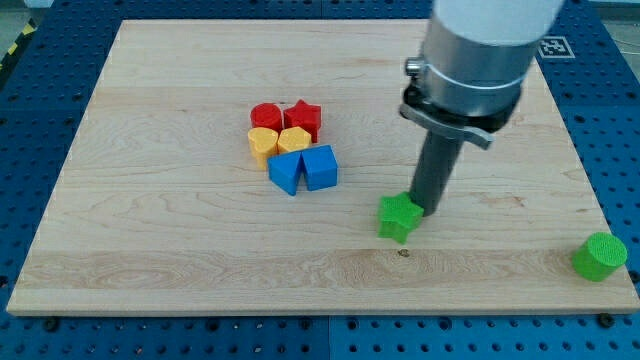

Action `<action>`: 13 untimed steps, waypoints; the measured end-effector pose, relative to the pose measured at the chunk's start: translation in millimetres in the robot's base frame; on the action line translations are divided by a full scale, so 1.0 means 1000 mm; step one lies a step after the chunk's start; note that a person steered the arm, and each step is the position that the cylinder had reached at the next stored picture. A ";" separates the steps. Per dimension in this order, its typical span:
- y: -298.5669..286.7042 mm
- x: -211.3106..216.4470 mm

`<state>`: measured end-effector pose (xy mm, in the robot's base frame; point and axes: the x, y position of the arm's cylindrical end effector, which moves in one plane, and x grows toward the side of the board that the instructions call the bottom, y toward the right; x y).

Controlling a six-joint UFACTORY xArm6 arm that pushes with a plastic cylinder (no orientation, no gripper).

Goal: Push the green star into the group of blocks

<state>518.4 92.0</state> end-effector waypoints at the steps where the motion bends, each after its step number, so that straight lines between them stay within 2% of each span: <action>1: -0.024 0.014; 2: -0.011 0.015; 3: 0.014 0.040; 4: -0.027 0.044; 6: -0.137 -0.004; 7: -0.133 0.021; 9: -0.173 0.033; 11: -0.147 0.088; 12: -0.195 0.084; 13: -0.232 0.061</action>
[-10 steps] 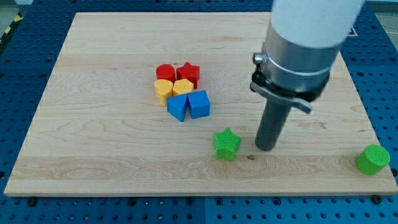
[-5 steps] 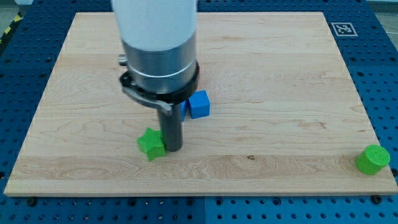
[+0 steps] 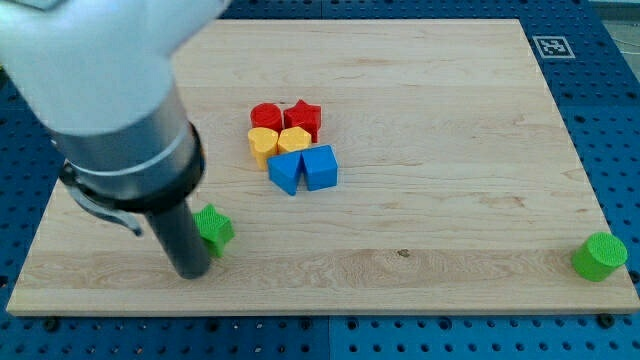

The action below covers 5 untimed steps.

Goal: Push the green star into the group of blocks

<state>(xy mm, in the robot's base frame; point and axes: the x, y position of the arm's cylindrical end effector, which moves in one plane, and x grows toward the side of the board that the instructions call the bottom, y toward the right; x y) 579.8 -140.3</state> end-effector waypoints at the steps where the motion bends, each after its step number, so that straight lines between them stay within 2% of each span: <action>1: -0.003 -0.018; 3: 0.031 -0.006; 4: 0.031 -0.018; 5: 0.031 -0.052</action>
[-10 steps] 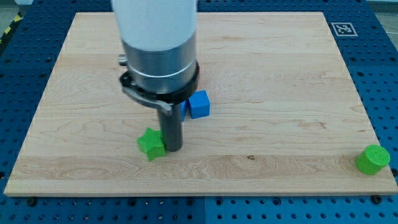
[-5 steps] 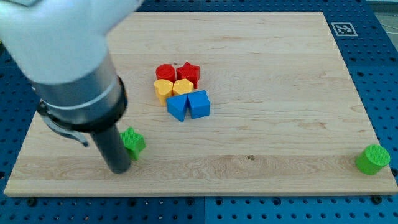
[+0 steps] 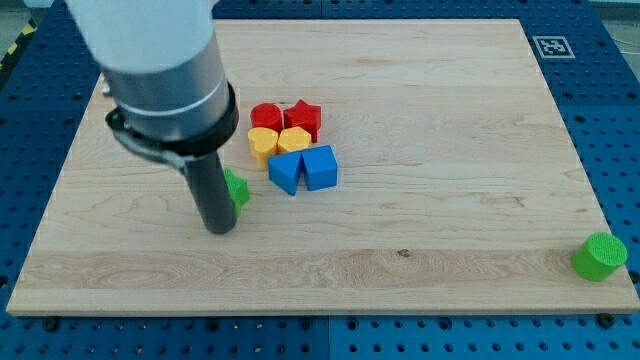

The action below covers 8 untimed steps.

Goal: Push the green star into the group of blocks

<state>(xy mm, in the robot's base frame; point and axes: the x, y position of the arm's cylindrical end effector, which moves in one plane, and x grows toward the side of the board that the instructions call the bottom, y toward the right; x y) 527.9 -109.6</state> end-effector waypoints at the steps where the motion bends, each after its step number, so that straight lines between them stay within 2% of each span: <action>1: -0.001 -0.027; 3: -0.009 -0.068; 5: -0.010 -0.070; 7: 0.005 -0.010; 8: 0.042 0.016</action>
<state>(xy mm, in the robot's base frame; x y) 544.2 -67.8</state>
